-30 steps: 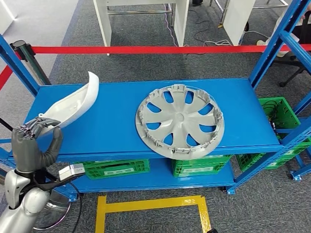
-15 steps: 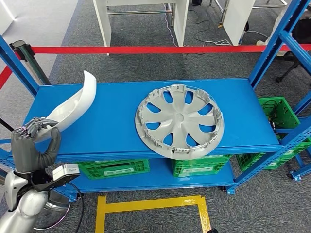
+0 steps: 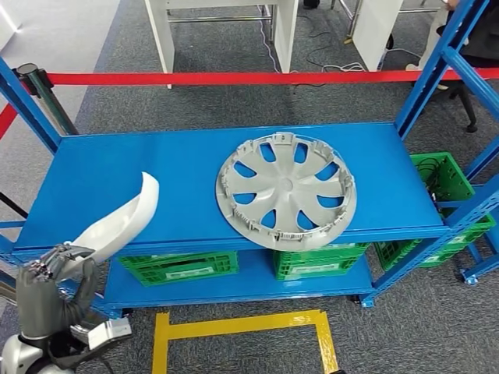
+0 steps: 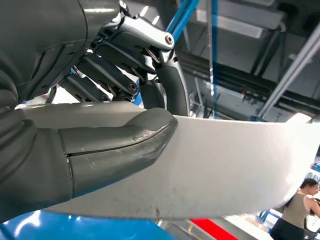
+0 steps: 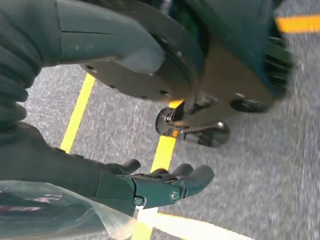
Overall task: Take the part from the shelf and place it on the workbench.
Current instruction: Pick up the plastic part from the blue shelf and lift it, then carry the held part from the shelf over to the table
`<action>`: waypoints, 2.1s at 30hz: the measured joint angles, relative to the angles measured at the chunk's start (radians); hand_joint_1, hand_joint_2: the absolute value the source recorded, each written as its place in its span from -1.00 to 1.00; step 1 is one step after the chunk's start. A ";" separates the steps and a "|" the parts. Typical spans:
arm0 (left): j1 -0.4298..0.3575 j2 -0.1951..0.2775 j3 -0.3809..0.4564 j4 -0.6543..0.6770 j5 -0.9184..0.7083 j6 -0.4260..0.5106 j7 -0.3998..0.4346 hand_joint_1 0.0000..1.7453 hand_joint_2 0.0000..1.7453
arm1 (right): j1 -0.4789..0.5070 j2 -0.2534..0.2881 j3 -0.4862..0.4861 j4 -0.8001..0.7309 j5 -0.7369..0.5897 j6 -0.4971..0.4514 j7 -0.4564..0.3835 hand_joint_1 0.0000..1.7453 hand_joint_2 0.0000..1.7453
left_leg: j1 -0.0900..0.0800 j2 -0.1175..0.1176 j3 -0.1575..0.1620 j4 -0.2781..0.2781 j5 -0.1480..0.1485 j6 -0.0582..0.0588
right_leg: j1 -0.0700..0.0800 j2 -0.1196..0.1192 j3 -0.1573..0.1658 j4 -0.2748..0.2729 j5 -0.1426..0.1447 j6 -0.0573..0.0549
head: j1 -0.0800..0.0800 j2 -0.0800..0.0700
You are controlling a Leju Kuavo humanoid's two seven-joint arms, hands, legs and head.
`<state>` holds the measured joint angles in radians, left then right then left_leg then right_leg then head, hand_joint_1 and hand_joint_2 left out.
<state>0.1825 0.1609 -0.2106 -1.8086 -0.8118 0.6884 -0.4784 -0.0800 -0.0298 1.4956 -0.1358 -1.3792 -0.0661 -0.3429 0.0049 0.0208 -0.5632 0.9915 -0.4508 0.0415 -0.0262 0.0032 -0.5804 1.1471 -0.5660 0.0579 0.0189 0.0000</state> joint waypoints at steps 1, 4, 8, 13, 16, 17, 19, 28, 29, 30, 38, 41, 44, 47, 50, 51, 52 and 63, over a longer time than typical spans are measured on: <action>0.016 -0.007 0.005 -0.008 -0.005 0.001 -0.003 1.00 1.00 | -0.002 0.003 -0.002 0.000 -0.001 -0.001 0.000 -1.00 1.00 | 0.000 -0.001 -0.005 0.007 0.000 -0.006 | -0.001 -0.002 0.041 -0.067 0.020 0.001 | 0.002 0.000; 0.042 -0.018 0.016 -0.028 -0.009 0.005 -0.005 1.00 1.00 | -0.006 0.010 -0.009 -0.001 -0.002 -0.002 0.000 -1.00 1.00 | -0.005 -0.005 -0.019 0.023 0.005 -0.027 | 0.001 -0.002 0.083 -0.140 0.029 -0.011 | 0.003 0.000; 0.063 -0.024 0.029 -0.041 -0.030 0.007 -0.005 1.00 1.00 | -0.005 0.015 -0.014 -0.001 -0.003 -0.003 -0.001 -1.00 1.00 | 0.001 -0.010 -0.037 0.065 -0.038 -0.049 | 0.000 -0.005 0.055 -0.140 0.049 -0.049 | -0.004 0.000; 0.110 -0.044 0.064 -0.062 -0.137 0.008 -0.004 1.00 1.00 | -0.002 0.020 -0.024 -0.001 -0.021 -0.005 -0.008 -1.00 1.00 | 0.003 -0.012 -0.076 0.296 -0.188 -0.058 | 0.005 -0.005 0.000 -0.135 0.091 -0.065 | -0.015 0.000; 0.142 -0.053 0.093 -0.085 -0.135 0.008 0.000 1.00 1.00 | -0.001 0.026 -0.029 -0.001 -0.030 -0.007 -0.005 -1.00 1.00 | 0.002 -0.014 0.043 0.135 -0.118 -0.047 | 0.007 -0.004 -0.027 -0.131 0.112 -0.059 | -0.015 0.000; 0.152 -0.055 0.103 -0.095 -0.129 0.008 0.004 1.00 1.00 | -0.001 0.030 -0.031 -0.001 -0.032 -0.007 -0.002 -1.00 1.00 | 0.000 -0.015 0.087 0.062 -0.108 -0.042 | 0.008 -0.004 -0.033 -0.130 0.119 -0.054 | -0.015 0.000; 0.176 -0.061 0.125 -0.118 -0.118 0.009 0.009 1.00 1.00 | 0.000 0.038 -0.035 -0.001 -0.035 -0.010 0.003 -1.00 1.00 | -0.005 -0.017 0.126 -0.013 -0.109 -0.035 | 0.008 -0.004 -0.039 -0.132 0.134 -0.041 | -0.015 0.000; 0.253 -0.106 0.212 -0.177 -0.113 0.009 -0.024 1.00 1.00 | 0.005 0.052 -0.046 0.000 -0.045 -0.020 0.010 -1.00 1.00 | -0.011 -0.007 0.027 -0.027 -0.013 0.005 | 0.007 -0.001 -0.098 0.135 -0.052 -0.009 | -0.004 0.000; 0.257 -0.115 0.226 -0.181 -0.112 0.009 -0.040 1.00 1.00 | 0.005 0.052 -0.047 0.000 -0.047 -0.020 0.010 -1.00 1.00 | -0.013 -0.007 0.012 -0.025 -0.002 0.004 | 0.008 -0.002 -0.074 0.132 -0.031 -0.010 | -0.003 0.000; 0.260 -0.126 0.243 -0.186 -0.109 0.010 -0.059 1.00 1.00 | 0.005 0.052 -0.047 0.000 -0.050 -0.022 0.008 -1.00 1.00 | -0.015 -0.007 -0.002 -0.022 0.007 0.003 | 0.008 -0.002 -0.033 0.092 -0.002 -0.014 | -0.003 0.000; 0.273 -0.174 0.356 -0.261 -0.086 0.010 -0.137 1.00 1.00 | 0.003 0.059 -0.066 0.001 -0.089 -0.034 -0.028 -1.00 1.00 | -0.014 -0.008 -0.053 0.024 0.016 -0.038 | 0.015 -0.010 0.143 -0.200 0.013 -0.058 | -0.006 0.000; 0.268 -0.176 0.366 -0.274 -0.091 0.010 -0.138 1.00 1.00 | 0.008 0.061 -0.080 0.005 -0.112 -0.033 -0.030 -1.00 1.00 | -0.004 -0.012 -0.082 0.176 -0.142 -0.058 | 0.014 -0.017 0.101 -0.199 0.050 -0.070 | -0.013 0.000; 0.247 -0.176 0.366 -0.275 -0.095 0.010 -0.123 1.00 1.00 | 0.012 0.060 -0.098 0.009 -0.135 -0.033 -0.027 -1.00 1.00 | 0.006 -0.012 -0.066 0.283 -0.153 -0.069 | 0.014 -0.020 0.054 -0.186 0.085 -0.066 | -0.015 0.000; 0.220 -0.172 0.363 -0.274 -0.114 0.010 -0.084 1.00 1.00 | 0.011 0.060 -0.114 0.010 -0.152 -0.029 -0.036 -1.00 1.00 | 0.013 -0.016 0.066 0.115 -0.084 -0.070 | 0.012 -0.018 0.004 -0.163 0.111 -0.053 | -0.016 0.000; 0.200 -0.168 0.362 -0.272 -0.127 0.010 -0.066 1.00 1.00 | 0.011 0.060 -0.127 0.012 -0.155 -0.027 -0.050 -1.00 1.00 | 0.009 -0.021 0.142 -0.025 -0.106 -0.052 | 0.014 -0.015 -0.023 -0.151 0.137 -0.033 | -0.016 0.000; 0.197 -0.168 0.362 -0.272 -0.129 0.010 -0.064 1.00 1.00 | 0.012 0.060 -0.130 0.013 -0.155 -0.027 -0.051 -1.00 1.00 | 0.007 -0.021 0.136 -0.029 -0.104 -0.043 | 0.013 -0.014 -0.027 -0.153 0.147 -0.025 | -0.016 0.000; 0.194 -0.168 0.362 -0.271 -0.130 0.010 -0.062 1.00 1.00 | 0.014 0.060 -0.132 0.014 -0.155 -0.027 -0.052 -1.00 1.00 | 0.006 -0.018 0.125 -0.027 -0.095 -0.035 | 0.011 -0.013 -0.031 -0.151 0.146 -0.018 | -0.016 0.000; 0.200 -0.169 0.366 -0.271 -0.130 0.010 -0.060 1.00 1.00 | 0.012 0.058 -0.147 0.018 -0.156 -0.022 -0.076 -1.00 1.00 | -0.016 -0.008 -0.039 -0.009 0.034 -0.009 | 0.018 -0.006 0.113 -0.081 0.020 -0.031 | -0.001 0.000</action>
<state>0.3829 -0.0079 0.1558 -2.0791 -0.9420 0.6981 -0.5382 -0.0679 0.0286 1.3487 -0.1179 -1.5353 -0.0882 -0.4191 -0.0114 0.0125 -0.6019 0.9827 -0.4164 0.0329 -0.0082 -0.0033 -0.4671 1.0663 -0.5456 0.0272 0.0175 0.0002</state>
